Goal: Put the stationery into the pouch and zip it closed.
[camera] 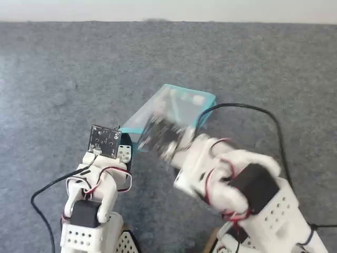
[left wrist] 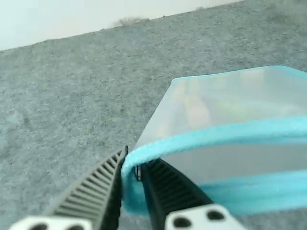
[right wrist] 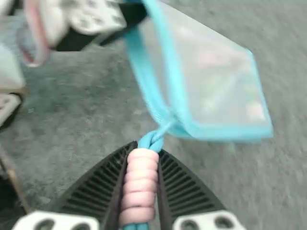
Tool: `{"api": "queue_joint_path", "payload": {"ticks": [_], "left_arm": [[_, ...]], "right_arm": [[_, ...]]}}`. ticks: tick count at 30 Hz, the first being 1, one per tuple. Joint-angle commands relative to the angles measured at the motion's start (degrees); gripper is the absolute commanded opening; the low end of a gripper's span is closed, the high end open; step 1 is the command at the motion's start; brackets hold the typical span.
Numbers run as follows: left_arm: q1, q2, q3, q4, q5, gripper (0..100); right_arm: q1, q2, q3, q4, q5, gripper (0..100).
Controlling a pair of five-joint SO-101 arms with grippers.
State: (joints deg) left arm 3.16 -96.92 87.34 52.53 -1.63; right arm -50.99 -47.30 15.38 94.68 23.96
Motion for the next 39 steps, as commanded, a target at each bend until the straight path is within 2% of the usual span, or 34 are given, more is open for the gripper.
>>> {"api": "queue_joint_path", "payload": {"ticks": [1, 4, 11, 15, 19, 22, 28, 32, 35, 39], "left_arm": [[4.66, 0.79, 0.40, -1.49, -0.97, 1], [8.00, 3.87, 0.66, -3.43, -1.93, 1], [8.44, 14.77, 0.13, -10.73, -1.67, 1], [8.35, 20.84, -1.80, -13.27, -1.41, 1], [8.35, 24.88, -3.30, -14.51, -0.44, 1], [8.35, 26.29, -3.74, -14.59, -0.44, 1], [5.45, 26.55, -4.53, -14.59, -0.44, 1], [5.19, 26.46, -4.53, -14.59, -0.18, 1], [5.19, 26.46, -4.70, -14.42, -0.09, 1], [5.19, 26.37, -8.48, -10.81, 0.00, 1]], "right_arm": [[-8.84, -3.12, -4.22, -1.45, 4.48, 0.8], [-12.00, -6.11, -1.67, -4.00, 6.15, 0.8], [-18.24, -14.81, 12.13, -10.77, 7.38, 1.8], [-18.24, -18.33, 19.96, -10.68, 6.95, 18.0], [-18.33, -20.79, 21.71, -10.51, 5.89, 35.7], [-18.24, -22.02, 21.80, -8.84, 5.80, 42.5], [-18.51, -26.42, 21.89, -1.98, 7.03, 40.3], [-17.36, -28.70, 22.95, 1.45, 9.05, 32.1], [-11.12, -28.97, 30.15, -3.74, 6.42, 27.4], [1.27, -28.97, 37.36, -15.25, 8.79, 27.0]]}}
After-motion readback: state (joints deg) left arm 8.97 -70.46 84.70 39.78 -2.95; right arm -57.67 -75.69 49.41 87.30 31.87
